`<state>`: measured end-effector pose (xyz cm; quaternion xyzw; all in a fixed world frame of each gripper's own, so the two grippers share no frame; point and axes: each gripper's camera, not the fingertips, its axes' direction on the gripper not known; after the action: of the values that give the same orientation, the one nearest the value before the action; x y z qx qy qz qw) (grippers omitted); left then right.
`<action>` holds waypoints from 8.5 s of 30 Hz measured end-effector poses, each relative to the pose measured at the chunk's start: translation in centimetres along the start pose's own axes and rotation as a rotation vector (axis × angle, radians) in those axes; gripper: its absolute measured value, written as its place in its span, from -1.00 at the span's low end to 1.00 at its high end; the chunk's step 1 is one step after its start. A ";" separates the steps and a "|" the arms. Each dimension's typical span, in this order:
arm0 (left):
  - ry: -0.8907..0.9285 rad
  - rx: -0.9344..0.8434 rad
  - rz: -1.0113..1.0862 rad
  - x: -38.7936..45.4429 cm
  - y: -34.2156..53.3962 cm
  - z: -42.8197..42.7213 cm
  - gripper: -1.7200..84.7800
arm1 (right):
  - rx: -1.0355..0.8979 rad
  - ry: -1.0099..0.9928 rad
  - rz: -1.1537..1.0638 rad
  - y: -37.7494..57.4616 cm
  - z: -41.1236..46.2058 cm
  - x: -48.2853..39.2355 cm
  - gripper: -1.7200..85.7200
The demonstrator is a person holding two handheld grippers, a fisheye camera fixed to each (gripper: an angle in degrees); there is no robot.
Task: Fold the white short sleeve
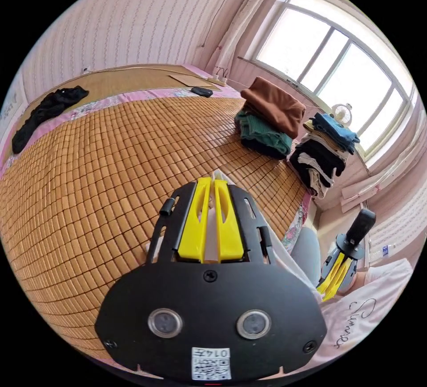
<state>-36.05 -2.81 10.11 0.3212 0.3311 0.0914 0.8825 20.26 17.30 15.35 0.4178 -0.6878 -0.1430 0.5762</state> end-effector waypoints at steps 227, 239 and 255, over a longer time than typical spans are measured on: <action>-0.646 0.267 -0.683 -31.6 -1.5 -66.4 -0.80 | -0.530 0.312 -0.576 2.1 94.6 27.0 -0.82; -0.555 0.130 -0.786 -38.2 -2.6 -65.3 -0.98 | -0.637 0.271 -0.566 3.6 96.4 28.8 -0.80; -0.640 0.417 -0.804 -17.2 17.9 -73.4 -0.96 | -0.587 0.281 -0.662 4.2 92.6 26.3 -0.79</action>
<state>-95.47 41.89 -11.79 0.3494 0.1539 -0.4223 0.8221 -65.62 -25.95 8.62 0.4496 -0.3630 -0.4500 0.6809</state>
